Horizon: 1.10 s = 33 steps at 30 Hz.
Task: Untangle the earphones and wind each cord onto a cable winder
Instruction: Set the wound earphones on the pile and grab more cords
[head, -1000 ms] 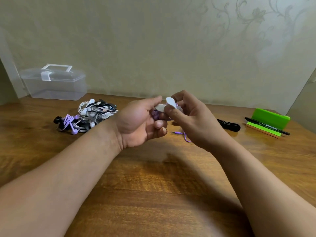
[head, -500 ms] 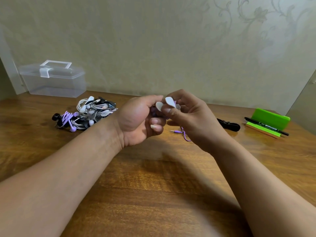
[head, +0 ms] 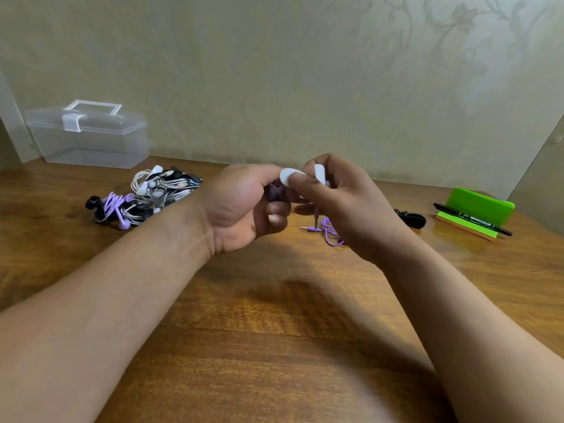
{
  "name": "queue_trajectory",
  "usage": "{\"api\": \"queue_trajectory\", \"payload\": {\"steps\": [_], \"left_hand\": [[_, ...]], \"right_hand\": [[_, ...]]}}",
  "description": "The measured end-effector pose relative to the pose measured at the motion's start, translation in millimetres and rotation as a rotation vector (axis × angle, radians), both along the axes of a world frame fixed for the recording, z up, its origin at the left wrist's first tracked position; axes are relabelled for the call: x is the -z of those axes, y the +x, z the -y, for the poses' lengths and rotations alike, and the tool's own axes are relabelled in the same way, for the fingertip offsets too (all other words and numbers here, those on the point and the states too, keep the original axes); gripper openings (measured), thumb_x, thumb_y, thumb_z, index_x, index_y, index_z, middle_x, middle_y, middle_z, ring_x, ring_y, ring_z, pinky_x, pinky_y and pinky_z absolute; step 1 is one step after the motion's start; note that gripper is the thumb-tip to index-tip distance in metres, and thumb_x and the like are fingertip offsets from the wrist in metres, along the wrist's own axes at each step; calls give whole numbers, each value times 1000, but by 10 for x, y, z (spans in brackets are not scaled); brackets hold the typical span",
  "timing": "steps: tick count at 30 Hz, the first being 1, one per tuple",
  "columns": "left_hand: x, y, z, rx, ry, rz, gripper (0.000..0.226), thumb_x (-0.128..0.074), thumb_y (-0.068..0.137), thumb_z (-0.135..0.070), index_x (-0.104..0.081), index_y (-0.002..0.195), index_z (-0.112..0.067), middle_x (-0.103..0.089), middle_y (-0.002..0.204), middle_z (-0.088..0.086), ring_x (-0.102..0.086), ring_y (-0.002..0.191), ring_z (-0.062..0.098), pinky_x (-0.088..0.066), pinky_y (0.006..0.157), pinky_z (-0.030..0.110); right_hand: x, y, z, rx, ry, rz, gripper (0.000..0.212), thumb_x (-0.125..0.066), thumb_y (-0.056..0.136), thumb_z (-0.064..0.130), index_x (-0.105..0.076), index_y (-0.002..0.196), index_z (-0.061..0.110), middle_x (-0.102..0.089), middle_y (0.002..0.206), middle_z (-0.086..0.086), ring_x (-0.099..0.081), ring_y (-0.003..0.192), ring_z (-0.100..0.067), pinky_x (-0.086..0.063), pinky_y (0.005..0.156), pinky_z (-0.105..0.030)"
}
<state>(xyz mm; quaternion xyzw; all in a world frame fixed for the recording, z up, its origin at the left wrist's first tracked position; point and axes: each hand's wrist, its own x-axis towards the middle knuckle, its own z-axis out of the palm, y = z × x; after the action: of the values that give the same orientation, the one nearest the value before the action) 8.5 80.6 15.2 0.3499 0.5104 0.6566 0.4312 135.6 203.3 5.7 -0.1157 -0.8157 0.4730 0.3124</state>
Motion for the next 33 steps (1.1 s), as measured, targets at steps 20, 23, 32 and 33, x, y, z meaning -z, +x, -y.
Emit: {"api": "queue_trajectory", "payload": {"steps": [20,23,32,33], "left_hand": [[103,61,-109,-353,83,-421,9,-67,97,-19,-60,100,-14,-70,97,14,-70,85,27,-58,93,54],[134,92,-94,-395,41,-619,19,-63,86,-42,-62,98,-26,-73,99,8,-72,96,30,-57,93,56],[257,143,-145,-512,110,-845,8,-53,105,-20,-59,111,-20,-68,104,0,-68,94,19,-56,86,46],[269,134,-158,-537,128,-846,9,-53,105,-18,-59,112,-20,-67,107,0,-68,96,19,-56,87,46]], "right_hand": [[-9,-37,-11,-35,-270,-77,19,-62,93,2,-49,82,9,-61,87,-22,-75,88,-47,-63,80,-60],[-1,-54,14,73,-184,-48,18,-67,86,12,-50,80,12,-59,74,-17,-69,75,-50,-59,74,-70],[71,-104,111,269,54,7,14,-58,101,24,-49,94,15,-68,88,-6,-73,80,-24,-59,63,-39],[84,-120,113,286,92,21,15,-57,102,27,-50,95,17,-68,88,-6,-71,83,-27,-60,70,-47]]}}
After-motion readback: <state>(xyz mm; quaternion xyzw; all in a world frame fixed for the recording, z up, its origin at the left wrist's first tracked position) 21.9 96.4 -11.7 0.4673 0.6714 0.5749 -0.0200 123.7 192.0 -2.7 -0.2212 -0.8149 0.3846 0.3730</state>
